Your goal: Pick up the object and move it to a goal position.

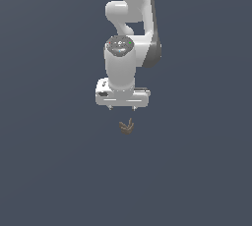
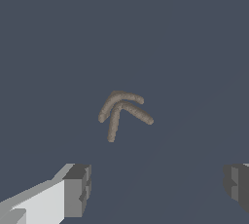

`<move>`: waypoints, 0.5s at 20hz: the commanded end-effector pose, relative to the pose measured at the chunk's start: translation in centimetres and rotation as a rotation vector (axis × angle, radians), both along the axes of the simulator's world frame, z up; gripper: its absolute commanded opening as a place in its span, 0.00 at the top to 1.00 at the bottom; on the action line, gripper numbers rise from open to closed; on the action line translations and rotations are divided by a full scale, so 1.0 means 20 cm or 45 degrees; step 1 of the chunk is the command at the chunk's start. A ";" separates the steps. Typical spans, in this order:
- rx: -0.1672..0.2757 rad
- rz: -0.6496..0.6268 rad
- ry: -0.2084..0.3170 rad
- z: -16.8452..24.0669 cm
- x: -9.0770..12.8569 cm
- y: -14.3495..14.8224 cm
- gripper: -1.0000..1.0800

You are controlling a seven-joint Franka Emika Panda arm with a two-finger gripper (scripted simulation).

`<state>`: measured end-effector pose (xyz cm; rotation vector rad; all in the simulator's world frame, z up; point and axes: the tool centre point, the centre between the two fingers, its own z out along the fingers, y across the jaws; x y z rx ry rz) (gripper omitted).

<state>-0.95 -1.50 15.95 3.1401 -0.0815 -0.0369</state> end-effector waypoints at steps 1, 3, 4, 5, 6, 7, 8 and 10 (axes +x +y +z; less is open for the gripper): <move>0.000 0.000 0.000 0.00 0.00 0.00 0.04; -0.001 0.003 -0.001 0.00 0.00 0.00 0.04; -0.002 0.006 -0.002 0.00 0.00 -0.01 0.04; -0.004 0.010 -0.003 0.00 0.00 -0.01 0.04; -0.006 0.015 -0.004 0.00 0.00 -0.02 0.04; -0.008 0.022 -0.006 0.00 -0.01 -0.03 0.04; -0.010 0.030 -0.007 0.00 -0.01 -0.04 0.04; -0.013 0.041 -0.009 0.01 -0.01 -0.05 0.04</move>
